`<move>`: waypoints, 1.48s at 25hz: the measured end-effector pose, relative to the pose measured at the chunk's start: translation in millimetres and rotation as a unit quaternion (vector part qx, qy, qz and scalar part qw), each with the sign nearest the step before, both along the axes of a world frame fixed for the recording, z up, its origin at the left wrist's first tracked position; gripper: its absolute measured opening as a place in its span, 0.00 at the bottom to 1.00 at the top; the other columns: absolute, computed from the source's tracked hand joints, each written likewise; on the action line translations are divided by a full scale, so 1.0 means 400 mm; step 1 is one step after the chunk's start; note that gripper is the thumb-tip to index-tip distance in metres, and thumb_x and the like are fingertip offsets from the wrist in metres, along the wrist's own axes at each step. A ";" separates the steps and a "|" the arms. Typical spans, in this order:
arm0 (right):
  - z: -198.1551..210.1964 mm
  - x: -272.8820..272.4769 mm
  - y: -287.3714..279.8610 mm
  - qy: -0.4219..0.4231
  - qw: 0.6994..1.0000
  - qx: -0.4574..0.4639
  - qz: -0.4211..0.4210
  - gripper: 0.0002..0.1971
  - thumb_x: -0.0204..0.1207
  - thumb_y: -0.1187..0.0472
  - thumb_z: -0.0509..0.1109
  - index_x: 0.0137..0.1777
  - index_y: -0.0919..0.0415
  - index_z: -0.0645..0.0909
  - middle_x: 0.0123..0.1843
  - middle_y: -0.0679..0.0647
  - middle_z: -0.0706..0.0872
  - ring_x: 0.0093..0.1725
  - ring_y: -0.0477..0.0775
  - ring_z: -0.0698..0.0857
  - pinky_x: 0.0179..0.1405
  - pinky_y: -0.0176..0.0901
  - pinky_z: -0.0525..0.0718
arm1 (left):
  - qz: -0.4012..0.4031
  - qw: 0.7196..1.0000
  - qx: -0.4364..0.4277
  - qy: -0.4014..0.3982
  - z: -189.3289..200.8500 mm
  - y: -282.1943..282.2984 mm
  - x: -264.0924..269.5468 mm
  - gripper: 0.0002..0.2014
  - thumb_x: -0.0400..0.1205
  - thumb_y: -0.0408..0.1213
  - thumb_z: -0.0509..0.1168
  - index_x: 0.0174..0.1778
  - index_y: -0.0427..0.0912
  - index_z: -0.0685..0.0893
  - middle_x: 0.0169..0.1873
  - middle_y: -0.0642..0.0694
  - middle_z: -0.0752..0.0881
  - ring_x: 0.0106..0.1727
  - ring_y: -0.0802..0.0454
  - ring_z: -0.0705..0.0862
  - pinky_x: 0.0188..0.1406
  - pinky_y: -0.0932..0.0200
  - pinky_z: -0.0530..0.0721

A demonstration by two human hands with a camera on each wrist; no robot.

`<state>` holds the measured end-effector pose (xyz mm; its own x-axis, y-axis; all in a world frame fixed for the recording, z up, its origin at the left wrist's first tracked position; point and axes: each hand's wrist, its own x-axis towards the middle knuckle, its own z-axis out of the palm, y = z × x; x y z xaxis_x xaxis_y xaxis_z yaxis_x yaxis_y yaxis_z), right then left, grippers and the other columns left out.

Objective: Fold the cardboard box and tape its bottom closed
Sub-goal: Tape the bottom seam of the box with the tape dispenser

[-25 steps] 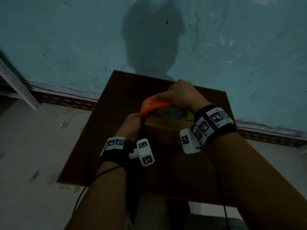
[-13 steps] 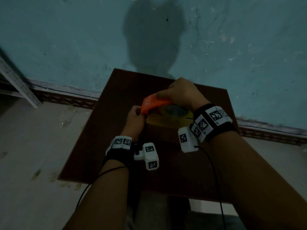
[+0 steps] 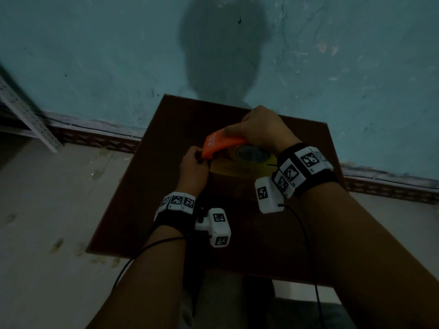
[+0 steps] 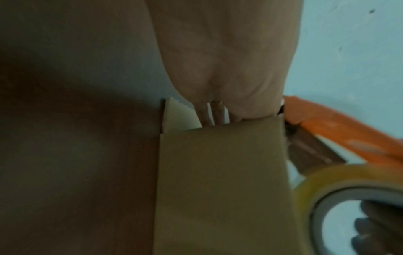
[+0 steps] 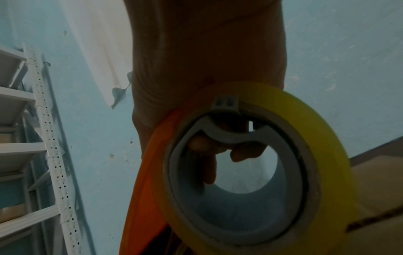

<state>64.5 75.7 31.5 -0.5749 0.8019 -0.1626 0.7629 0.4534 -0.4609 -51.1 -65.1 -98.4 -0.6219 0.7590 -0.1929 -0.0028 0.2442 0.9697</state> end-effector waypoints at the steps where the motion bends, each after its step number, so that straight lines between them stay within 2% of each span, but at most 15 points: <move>1: 0.000 0.000 0.000 0.000 1.000 0.003 0.001 0.32 0.68 0.27 0.80 0.31 0.57 0.80 0.28 0.51 0.80 0.29 0.53 0.80 0.32 0.48 0.77 | -0.010 1.000 -0.004 0.000 0.002 -0.003 -0.004 0.10 0.89 0.29 0.66 0.55 0.51 0.84 0.51 0.46 0.89 0.53 0.48 0.90 0.46 0.55 0.83; 4: 0.001 0.000 -0.002 0.004 1.000 -0.001 0.000 0.31 0.68 0.27 0.80 0.34 0.59 0.84 0.29 0.52 0.83 0.30 0.53 0.82 0.34 0.49 0.80 | -0.081 0.996 0.003 -0.023 0.019 -0.031 -0.017 0.19 0.86 0.22 0.67 0.64 0.51 0.82 0.57 0.43 0.89 0.57 0.43 0.92 0.44 0.52 0.89; 7: 0.002 0.001 -0.003 0.009 1.000 -0.001 0.003 0.31 0.68 0.27 0.80 0.34 0.59 0.85 0.29 0.52 0.83 0.30 0.54 0.83 0.35 0.51 0.81 | -0.174 0.980 0.006 -0.092 0.016 -0.046 -0.025 0.37 0.82 0.13 0.68 0.81 0.49 0.67 0.65 0.43 0.84 0.65 0.41 0.88 0.51 0.50 0.92; 9: 0.003 0.000 -0.002 0.010 1.000 -0.001 -0.002 0.31 0.68 0.28 0.81 0.33 0.58 0.83 0.28 0.52 0.82 0.30 0.53 0.82 0.33 0.49 0.79 | -0.203 0.977 0.010 -0.063 -0.002 -0.036 -0.010 0.49 0.77 0.20 0.80 0.85 0.47 0.56 0.69 0.50 0.79 0.72 0.50 0.83 0.62 0.54 0.88; 10: 0.005 0.000 -0.001 0.012 1.000 -0.004 -0.006 0.30 0.68 0.28 0.81 0.33 0.58 0.83 0.28 0.51 0.82 0.29 0.53 0.82 0.33 0.49 0.79 | -0.199 0.980 0.010 -0.029 -0.010 -0.028 0.005 0.54 0.73 0.29 0.86 0.86 0.48 0.56 0.71 0.52 0.79 0.74 0.55 0.82 0.68 0.55 0.87; 11: 0.007 0.000 -0.002 0.013 1.000 -0.008 -0.008 0.30 0.68 0.29 0.82 0.33 0.58 0.83 0.28 0.51 0.82 0.29 0.53 0.82 0.33 0.49 0.79 | -0.189 0.982 0.014 -0.006 -0.020 -0.019 0.019 0.56 0.68 0.39 0.91 0.86 0.49 0.61 0.74 0.51 0.81 0.75 0.56 0.83 0.72 0.52 0.87; 13: 0.006 0.001 -0.004 0.015 1.000 -0.010 -0.008 0.30 0.68 0.29 0.82 0.32 0.58 0.81 0.28 0.51 0.81 0.28 0.53 0.81 0.32 0.49 0.79 | -0.174 0.984 0.037 0.007 -0.039 -0.006 0.040 0.51 0.63 0.51 0.92 0.81 0.48 0.76 0.73 0.48 0.89 0.74 0.52 0.88 0.75 0.42 0.88; 16: 0.005 0.000 -0.004 0.022 1.000 -0.010 -0.008 0.32 0.69 0.30 0.83 0.29 0.56 0.76 0.25 0.50 0.77 0.26 0.52 0.77 0.31 0.49 0.75 | -0.147 0.986 0.083 -0.007 -0.054 0.004 0.051 0.41 0.67 0.53 0.91 0.75 0.45 0.85 0.68 0.46 0.94 0.70 0.48 0.92 0.71 0.36 0.90; 18: 0.006 -0.001 -0.001 0.020 1.000 -0.011 -0.009 0.31 0.68 0.30 0.82 0.30 0.57 0.77 0.26 0.50 0.79 0.27 0.52 0.78 0.31 0.49 0.76 | -0.124 0.987 0.098 -0.024 -0.047 0.005 0.062 0.34 0.71 0.48 0.89 0.72 0.47 0.86 0.65 0.47 0.94 0.66 0.52 0.94 0.70 0.39 0.92; 22: 0.002 -0.002 0.001 0.019 1.000 -0.007 -0.006 0.31 0.69 0.30 0.82 0.29 0.56 0.75 0.25 0.49 0.77 0.26 0.51 0.77 0.30 0.48 0.74 | -0.079 0.991 0.104 -0.024 -0.049 0.008 0.080 0.29 0.74 0.39 0.87 0.69 0.55 0.85 0.60 0.55 0.93 0.59 0.67 0.93 0.58 0.63 0.92; 25: 0.001 0.001 0.003 0.018 1.000 -0.004 0.004 0.33 0.69 0.28 0.81 0.28 0.56 0.73 0.25 0.49 0.75 0.25 0.50 0.75 0.29 0.48 0.73 | -0.067 0.993 0.087 -0.038 -0.049 0.010 0.075 0.32 0.73 0.46 0.87 0.74 0.49 0.85 0.61 0.52 0.94 0.60 0.57 0.95 0.63 0.49 0.94; 27: 0.003 0.001 0.003 0.015 1.000 -0.006 0.010 0.32 0.70 0.28 0.81 0.29 0.56 0.75 0.25 0.49 0.76 0.25 0.50 0.75 0.29 0.47 0.73 | -0.069 0.995 0.066 -0.042 -0.053 0.009 0.067 0.32 0.76 0.49 0.84 0.76 0.47 0.84 0.61 0.51 0.94 0.60 0.53 0.95 0.63 0.46 0.94; 31: 0.019 0.006 0.004 -0.007 0.999 -0.006 0.038 0.31 0.70 0.27 0.80 0.34 0.58 0.82 0.29 0.51 0.81 0.28 0.52 0.80 0.32 0.48 0.78 | -0.075 0.994 0.060 -0.045 -0.053 0.003 0.065 0.28 0.82 0.45 0.80 0.77 0.47 0.82 0.61 0.49 0.93 0.61 0.50 0.94 0.56 0.55 0.92; 34: 0.037 0.012 0.003 -0.030 0.997 0.000 0.072 0.31 0.72 0.28 0.79 0.34 0.59 0.83 0.29 0.52 0.81 0.28 0.52 0.80 0.33 0.48 0.78 | -0.086 0.995 0.042 -0.021 -0.053 0.001 0.062 0.17 0.85 0.42 0.77 0.69 0.50 0.84 0.56 0.53 0.91 0.56 0.58 0.92 0.45 0.69 0.88; 37: 0.048 0.018 0.002 -0.034 0.995 0.003 0.090 0.30 0.74 0.30 0.79 0.32 0.59 0.81 0.28 0.52 0.80 0.27 0.52 0.78 0.33 0.48 0.77 | -0.075 0.996 0.043 -0.007 -0.060 0.004 0.060 0.22 0.83 0.47 0.79 0.71 0.45 0.85 0.57 0.50 0.92 0.56 0.57 0.92 0.52 0.58 0.88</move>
